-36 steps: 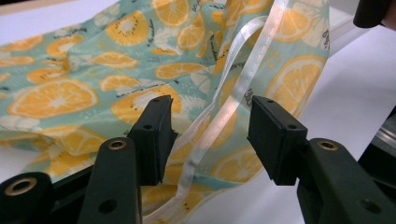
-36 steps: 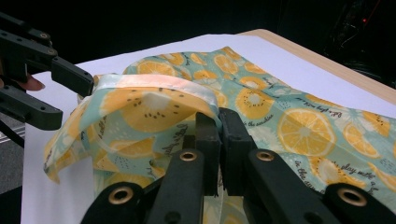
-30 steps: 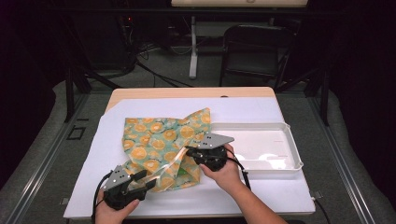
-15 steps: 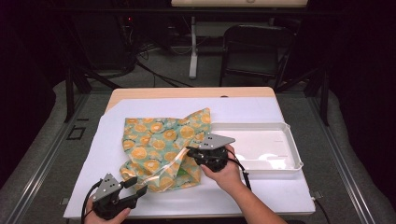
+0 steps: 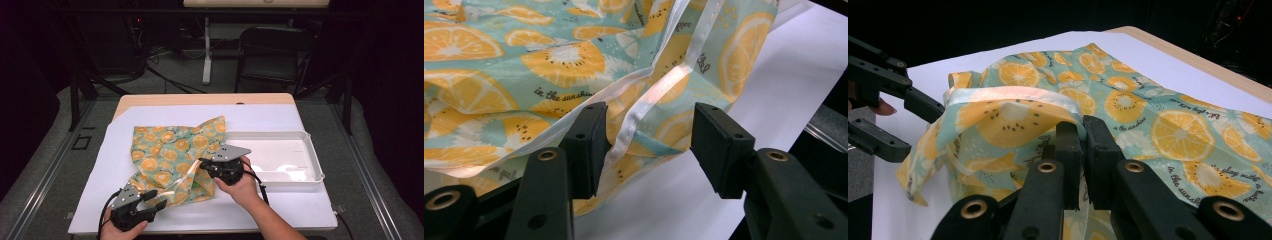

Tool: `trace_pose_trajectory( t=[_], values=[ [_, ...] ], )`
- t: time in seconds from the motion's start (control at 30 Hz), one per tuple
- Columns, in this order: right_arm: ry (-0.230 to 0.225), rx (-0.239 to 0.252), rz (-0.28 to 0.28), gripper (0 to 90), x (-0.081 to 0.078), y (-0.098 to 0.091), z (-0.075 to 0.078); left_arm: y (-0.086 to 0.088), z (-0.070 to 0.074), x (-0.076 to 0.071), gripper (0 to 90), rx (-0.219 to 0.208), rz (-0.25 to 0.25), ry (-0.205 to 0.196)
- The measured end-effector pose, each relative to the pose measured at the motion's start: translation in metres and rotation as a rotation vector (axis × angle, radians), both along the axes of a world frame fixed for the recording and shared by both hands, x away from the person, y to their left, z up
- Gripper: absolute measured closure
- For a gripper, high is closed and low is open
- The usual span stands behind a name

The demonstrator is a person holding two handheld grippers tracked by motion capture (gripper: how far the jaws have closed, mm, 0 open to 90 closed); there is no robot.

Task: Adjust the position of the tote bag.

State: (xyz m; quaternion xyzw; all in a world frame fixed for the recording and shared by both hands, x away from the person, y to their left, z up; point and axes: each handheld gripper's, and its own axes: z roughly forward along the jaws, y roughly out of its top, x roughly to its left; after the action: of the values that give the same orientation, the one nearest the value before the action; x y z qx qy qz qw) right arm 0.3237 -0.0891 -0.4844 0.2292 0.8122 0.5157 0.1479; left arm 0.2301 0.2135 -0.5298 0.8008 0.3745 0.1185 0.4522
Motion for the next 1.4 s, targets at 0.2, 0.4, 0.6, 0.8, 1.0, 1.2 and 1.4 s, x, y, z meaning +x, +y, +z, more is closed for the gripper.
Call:
trace_pose_trajectory(
  t=[0.2,0.4,0.6,0.8,1.0,1.2,1.4],
  values=[
    [0.001,-0.005,0.003,86.2,0.000,0.001,-0.001,0.001,-0.003,0.000,62.9,0.013,0.008,0.020],
    [-0.001,-0.004,0.003,86.1,-0.001,0.001,-0.002,-0.002,-0.003,-0.002,80.0,0.035,-0.015,0.022],
    [-0.002,-0.006,0.001,86.0,-0.001,0.001,-0.002,-0.005,-0.002,-0.005,90.0,0.050,-0.034,0.010],
    [-0.001,-0.007,0.000,86.0,-0.001,0.000,-0.002,-0.002,0.007,-0.009,90.0,0.042,-0.026,-0.041],
    [0.001,-0.007,-0.001,86.0,-0.001,0.000,-0.003,0.005,0.018,-0.011,90.0,0.031,0.003,-0.081],
    [0.004,-0.007,-0.001,85.9,-0.001,0.000,-0.004,0.017,0.039,-0.011,90.0,0.021,0.051,-0.137],
    [0.006,-0.008,-0.002,85.9,-0.001,0.000,-0.004,0.024,0.056,-0.009,90.0,0.026,0.081,-0.185]
  ],
)
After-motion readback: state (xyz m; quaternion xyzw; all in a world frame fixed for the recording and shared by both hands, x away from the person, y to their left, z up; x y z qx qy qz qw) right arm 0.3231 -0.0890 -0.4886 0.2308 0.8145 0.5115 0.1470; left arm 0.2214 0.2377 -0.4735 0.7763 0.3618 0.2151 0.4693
